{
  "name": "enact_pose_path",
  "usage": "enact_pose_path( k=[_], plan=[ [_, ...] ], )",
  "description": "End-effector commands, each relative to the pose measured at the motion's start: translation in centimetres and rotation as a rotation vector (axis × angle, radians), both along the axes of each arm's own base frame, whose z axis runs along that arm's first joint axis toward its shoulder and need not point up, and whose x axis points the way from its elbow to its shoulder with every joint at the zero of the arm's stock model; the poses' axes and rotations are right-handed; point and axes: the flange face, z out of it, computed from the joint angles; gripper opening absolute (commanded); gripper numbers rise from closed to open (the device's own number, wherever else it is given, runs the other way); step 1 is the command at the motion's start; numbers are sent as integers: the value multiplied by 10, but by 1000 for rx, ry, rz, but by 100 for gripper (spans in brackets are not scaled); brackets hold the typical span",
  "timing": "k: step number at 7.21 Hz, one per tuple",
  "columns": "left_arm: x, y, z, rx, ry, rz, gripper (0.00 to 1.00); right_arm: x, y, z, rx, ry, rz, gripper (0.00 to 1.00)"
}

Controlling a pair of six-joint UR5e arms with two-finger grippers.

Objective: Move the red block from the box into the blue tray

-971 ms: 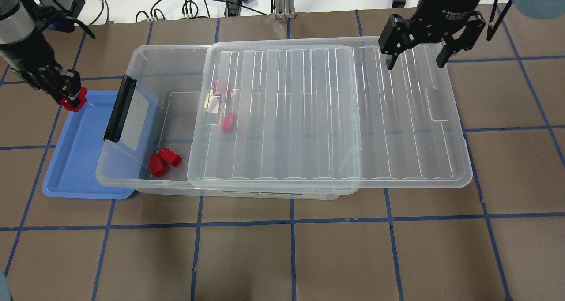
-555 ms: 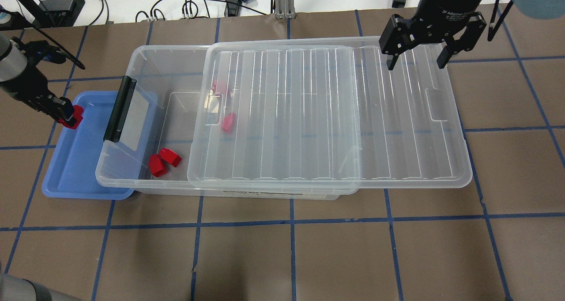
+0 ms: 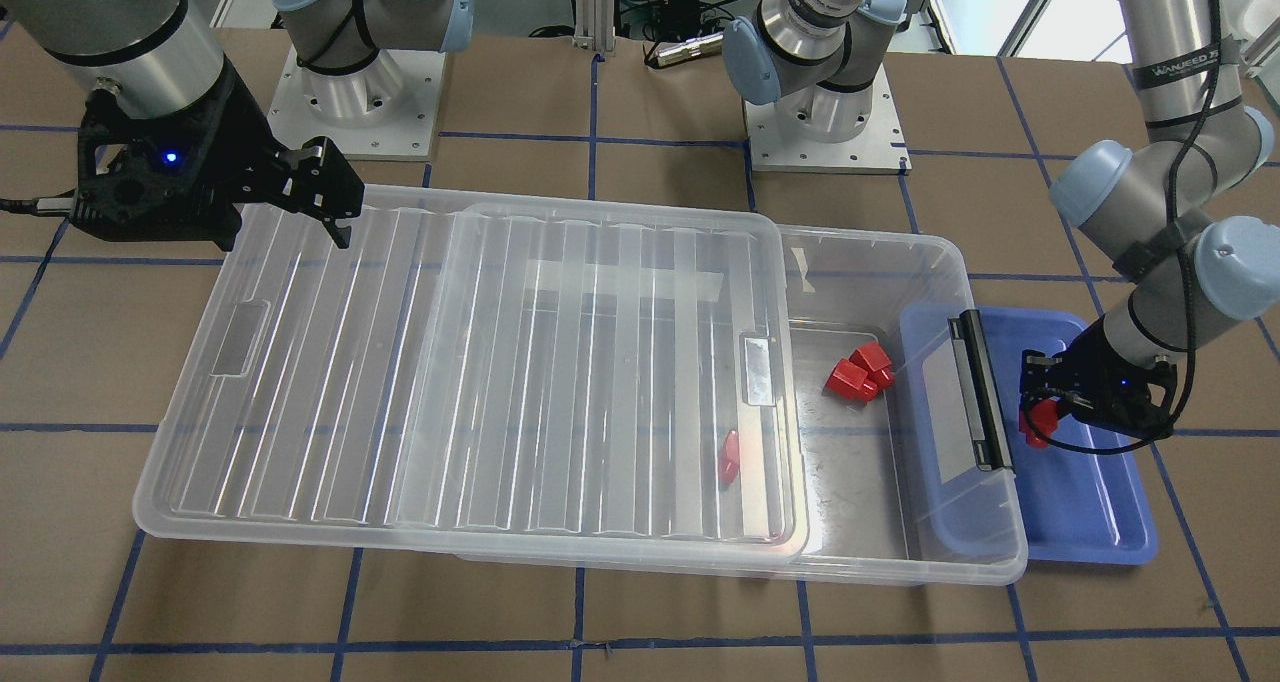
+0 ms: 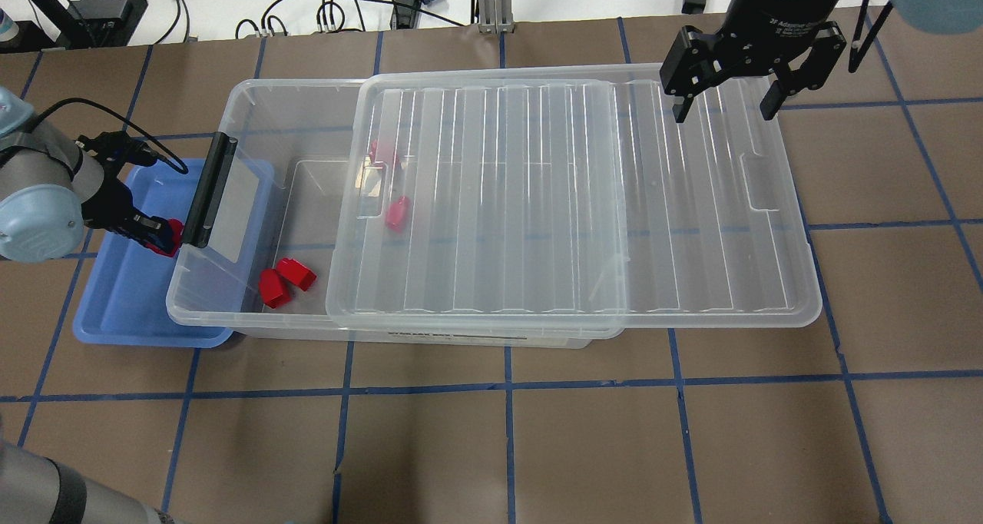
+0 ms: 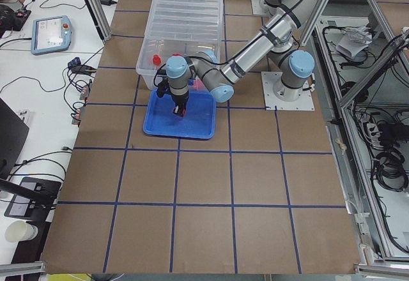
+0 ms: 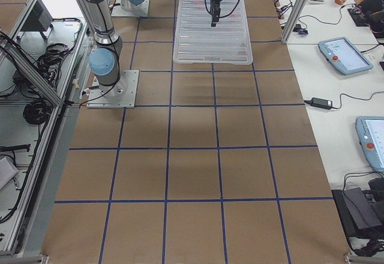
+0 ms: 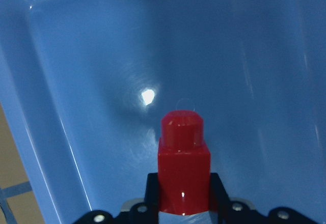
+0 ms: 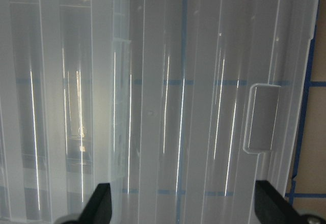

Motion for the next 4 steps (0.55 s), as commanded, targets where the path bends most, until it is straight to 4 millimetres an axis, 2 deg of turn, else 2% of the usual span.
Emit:
enact_pose_path(
  k=[1, 2, 3, 4],
  plan=[
    [-14, -1, 21, -15, -11, 27, 95, 0, -1, 0, -5, -3, 8, 100],
    [-34, -8, 45, -4, -13, -5, 95, 0, -2, 0, -1, -3, 8, 100],
    [-46, -13, 90, 34, 4, -27, 95, -6, -7, -6, 0, -2, 5, 100],
    [-54, -11, 132, 77, 34, 1, 95, -53, -19, -12, 3, -6, 34, 100]
  ],
)
